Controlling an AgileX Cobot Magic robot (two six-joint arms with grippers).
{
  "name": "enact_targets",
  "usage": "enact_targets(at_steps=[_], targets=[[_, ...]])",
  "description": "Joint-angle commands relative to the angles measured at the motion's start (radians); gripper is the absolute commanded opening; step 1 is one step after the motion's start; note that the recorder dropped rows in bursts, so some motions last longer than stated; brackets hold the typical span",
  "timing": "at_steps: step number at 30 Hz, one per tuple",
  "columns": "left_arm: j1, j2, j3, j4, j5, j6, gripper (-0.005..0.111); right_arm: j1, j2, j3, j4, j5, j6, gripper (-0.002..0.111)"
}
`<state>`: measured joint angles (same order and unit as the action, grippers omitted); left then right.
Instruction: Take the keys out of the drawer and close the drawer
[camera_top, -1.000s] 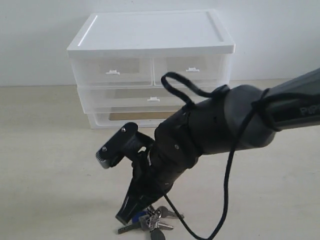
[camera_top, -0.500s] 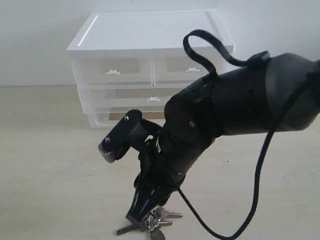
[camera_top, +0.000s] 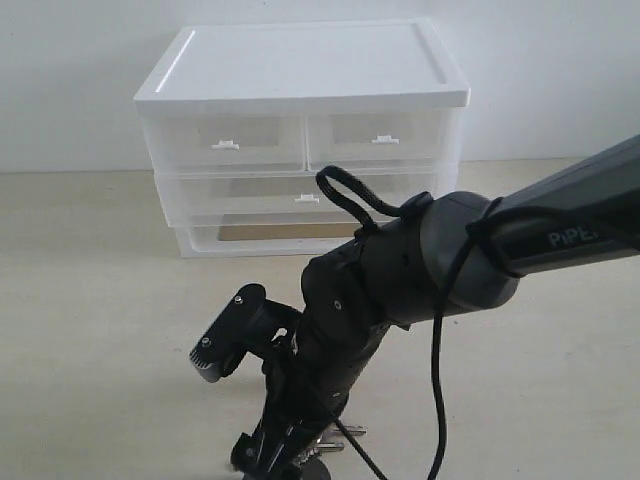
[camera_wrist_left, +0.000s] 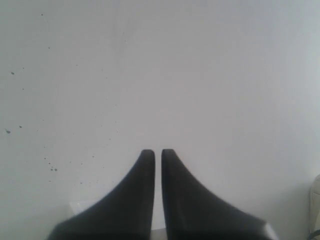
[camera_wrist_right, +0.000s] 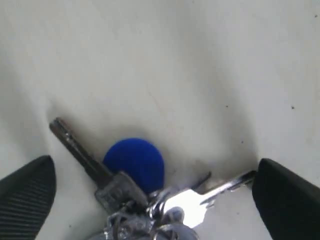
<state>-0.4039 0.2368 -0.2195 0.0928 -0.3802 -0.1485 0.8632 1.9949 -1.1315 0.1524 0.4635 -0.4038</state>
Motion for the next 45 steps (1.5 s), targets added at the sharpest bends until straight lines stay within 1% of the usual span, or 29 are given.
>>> enact_targets(at_steps=[1, 2, 5, 6, 7, 8, 10, 11, 12, 17, 22, 28, 32, 36, 39, 45], targets=[[0.003, 0.005, 0.004, 0.002, -0.012, -0.008, 0.004, -0.005, 0.027, 0.014, -0.059, 0.099, -0.016, 0.105], [0.003, 0.005, 0.004, 0.002, -0.012, -0.006, 0.004, -0.005, 0.027, 0.014, -0.062, 0.140, -0.016, 0.105], [0.003, 0.005, 0.004, 0.002, -0.012, -0.006, 0.004, -0.005, 0.027, 0.014, -0.072, 0.127, 0.016, 0.105], [0.003, 0.005, 0.004, 0.002, -0.012, -0.006, 0.004, -0.005, 0.027, 0.014, -0.065, 0.106, 0.027, 0.103], [0.003, 0.005, 0.004, 0.002, -0.012, -0.006, 0.004, -0.005, 0.027, 0.014, -0.060, 0.106, 0.030, 0.099], [0.003, 0.005, 0.004, 0.002, -0.012, -0.006, 0.004, -0.005, 0.027, 0.014, -0.058, 0.108, 0.030, 0.086], [0.003, 0.005, 0.004, 0.002, -0.012, -0.006, 0.004, -0.005, 0.027, 0.014, -0.058, 0.110, 0.030, 0.043], [0.003, 0.005, 0.004, 0.002, -0.012, -0.006, 0.004, -0.005, 0.027, 0.014, -0.058, 0.119, 0.022, 0.011], [0.003, 0.005, 0.004, 0.002, -0.012, -0.006, 0.004, -0.005, 0.027, 0.012, -0.071, 0.130, 0.010, 0.002], [0.003, 0.005, 0.004, 0.002, -0.012, -0.006, 0.004, -0.005, 0.020, -0.006, -0.079, 0.131, 0.014, 0.000], [0.003, 0.005, 0.004, 0.002, -0.012, -0.006, 0.004, -0.005, -0.063, -0.037, -0.097, 0.136, 0.038, 0.000], [0.003, 0.005, 0.004, 0.002, -0.012, -0.006, 0.004, -0.005, -0.178, -0.037, -0.300, 0.139, 0.231, 0.000], [0.003, 0.005, 0.004, 0.002, -0.012, -0.009, 0.004, -0.005, -0.239, -0.042, -0.382, 0.124, 0.295, 0.000], [0.003, 0.005, 0.004, 0.002, -0.012, -0.009, 0.004, -0.005, -0.269, -0.089, -0.471, 0.129, 0.382, 0.000], [0.003, 0.005, 0.004, 0.002, -0.012, -0.009, 0.004, -0.005, -0.266, -0.120, -0.482, 0.121, 0.392, 0.000], [0.003, 0.005, 0.004, 0.002, -0.012, -0.009, 0.004, -0.007, -0.251, -0.126, -0.483, 0.094, 0.404, 0.000]])
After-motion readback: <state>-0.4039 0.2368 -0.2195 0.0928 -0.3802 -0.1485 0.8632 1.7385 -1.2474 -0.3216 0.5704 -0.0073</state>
